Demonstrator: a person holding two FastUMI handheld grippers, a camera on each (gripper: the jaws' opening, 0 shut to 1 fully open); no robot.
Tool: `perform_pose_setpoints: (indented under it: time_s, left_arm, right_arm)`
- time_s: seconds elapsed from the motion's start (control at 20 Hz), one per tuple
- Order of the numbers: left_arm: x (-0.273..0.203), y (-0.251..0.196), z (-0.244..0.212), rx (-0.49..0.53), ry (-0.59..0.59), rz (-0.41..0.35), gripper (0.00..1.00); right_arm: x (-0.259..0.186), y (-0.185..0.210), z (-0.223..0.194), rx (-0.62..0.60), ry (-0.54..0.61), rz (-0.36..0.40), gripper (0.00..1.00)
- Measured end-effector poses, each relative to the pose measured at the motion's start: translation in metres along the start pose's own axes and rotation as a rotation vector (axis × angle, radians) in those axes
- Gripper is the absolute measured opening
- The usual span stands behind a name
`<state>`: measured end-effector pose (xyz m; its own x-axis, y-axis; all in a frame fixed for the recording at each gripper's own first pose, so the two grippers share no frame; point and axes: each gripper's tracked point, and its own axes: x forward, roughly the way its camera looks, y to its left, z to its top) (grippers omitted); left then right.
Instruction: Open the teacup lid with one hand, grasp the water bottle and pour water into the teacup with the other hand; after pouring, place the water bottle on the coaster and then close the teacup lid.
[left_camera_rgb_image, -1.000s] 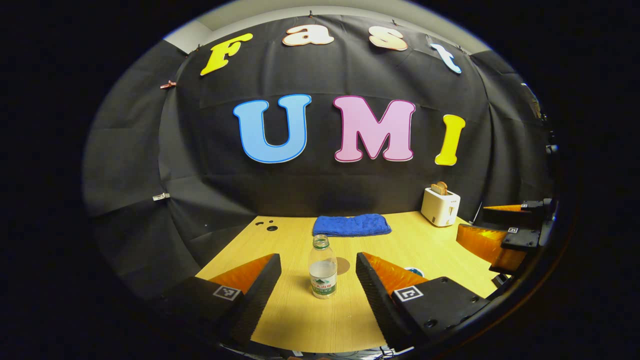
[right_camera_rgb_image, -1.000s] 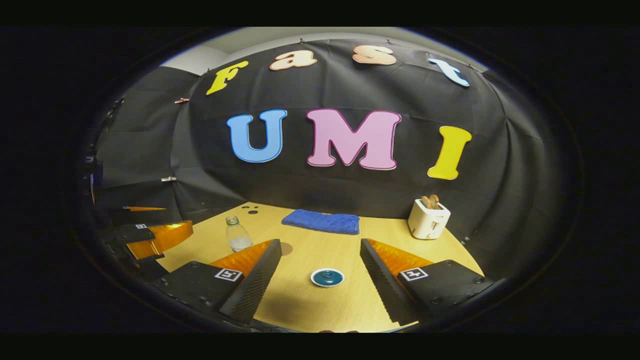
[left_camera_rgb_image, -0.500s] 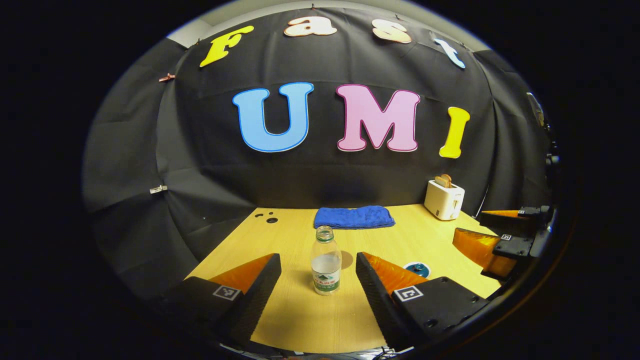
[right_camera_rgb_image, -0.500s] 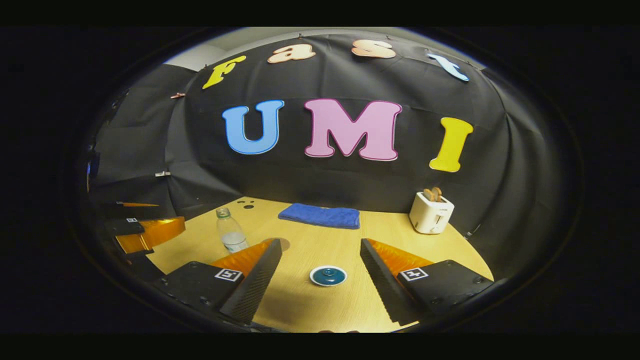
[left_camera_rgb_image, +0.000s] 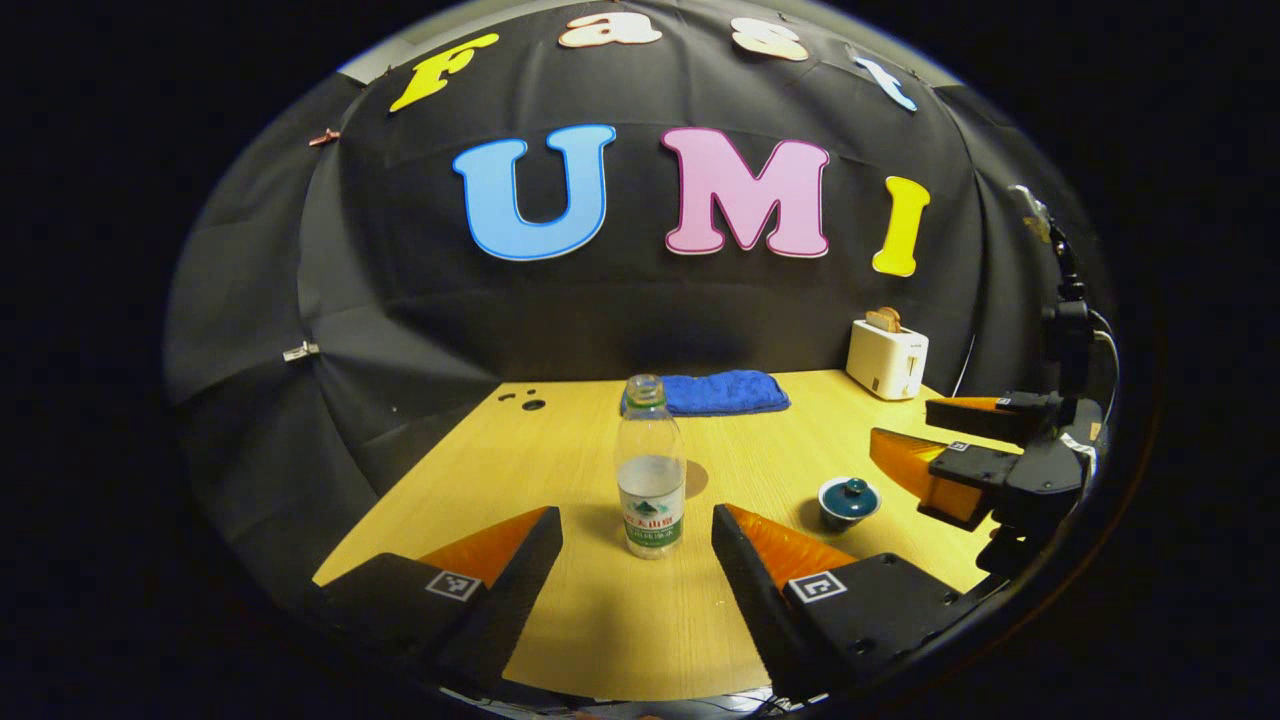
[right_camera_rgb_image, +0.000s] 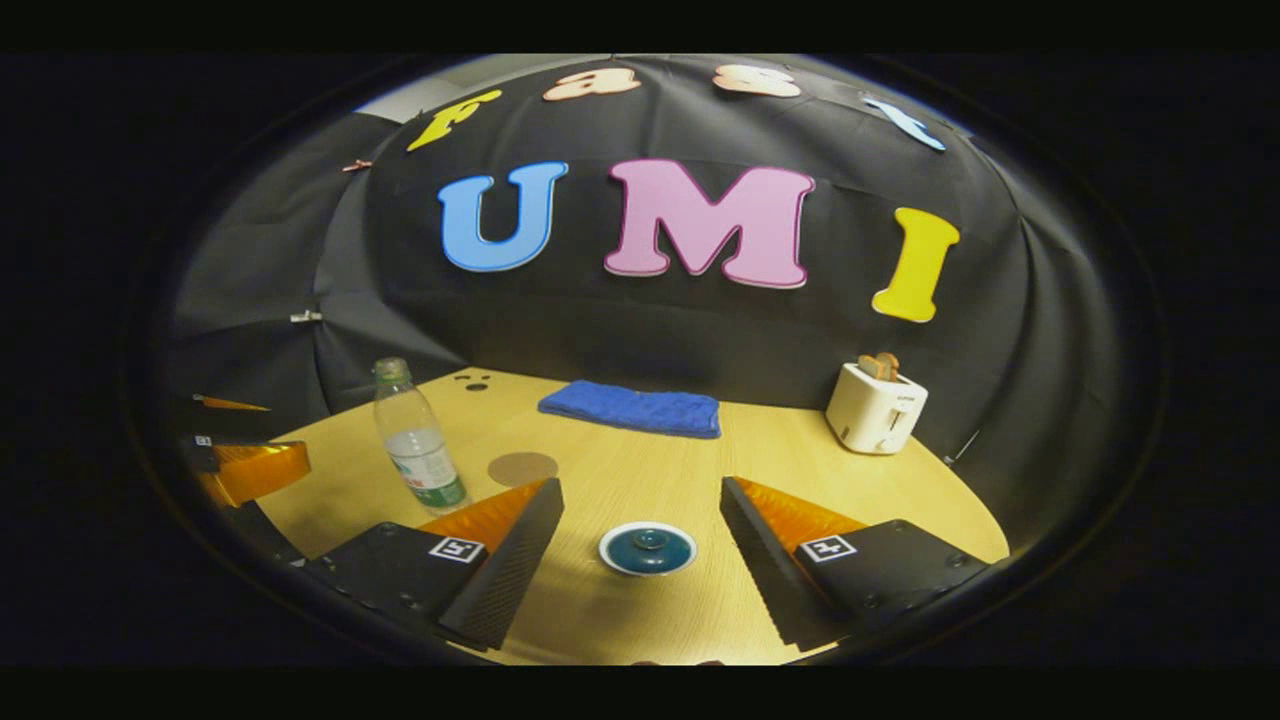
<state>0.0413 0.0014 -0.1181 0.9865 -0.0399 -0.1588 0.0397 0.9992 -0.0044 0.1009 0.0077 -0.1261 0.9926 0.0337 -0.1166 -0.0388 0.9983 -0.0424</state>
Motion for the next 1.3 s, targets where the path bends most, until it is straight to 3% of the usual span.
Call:
perform_pose_setpoints:
  time_s: [0.55,1.0,1.1,1.3]
  left_arm:
    - [0.044,-0.007,-0.054,-0.056,0.023,-0.04,0.96]
    - [0.048,0.0,-0.073,-0.091,0.056,-0.02,0.95]
    - [0.048,-0.003,-0.071,-0.089,0.052,-0.023,0.95]
    - [0.051,-0.007,-0.065,-0.078,0.036,-0.024,0.95]
  right_arm:
    - [0.062,-0.009,-0.071,0.066,0.103,0.023,0.97]
    - [0.075,-0.014,-0.086,0.088,0.153,0.035,0.63]
    - [0.076,-0.016,-0.084,0.076,0.153,0.039,0.67]
    - [0.075,-0.012,-0.083,0.077,0.159,0.062,0.45]
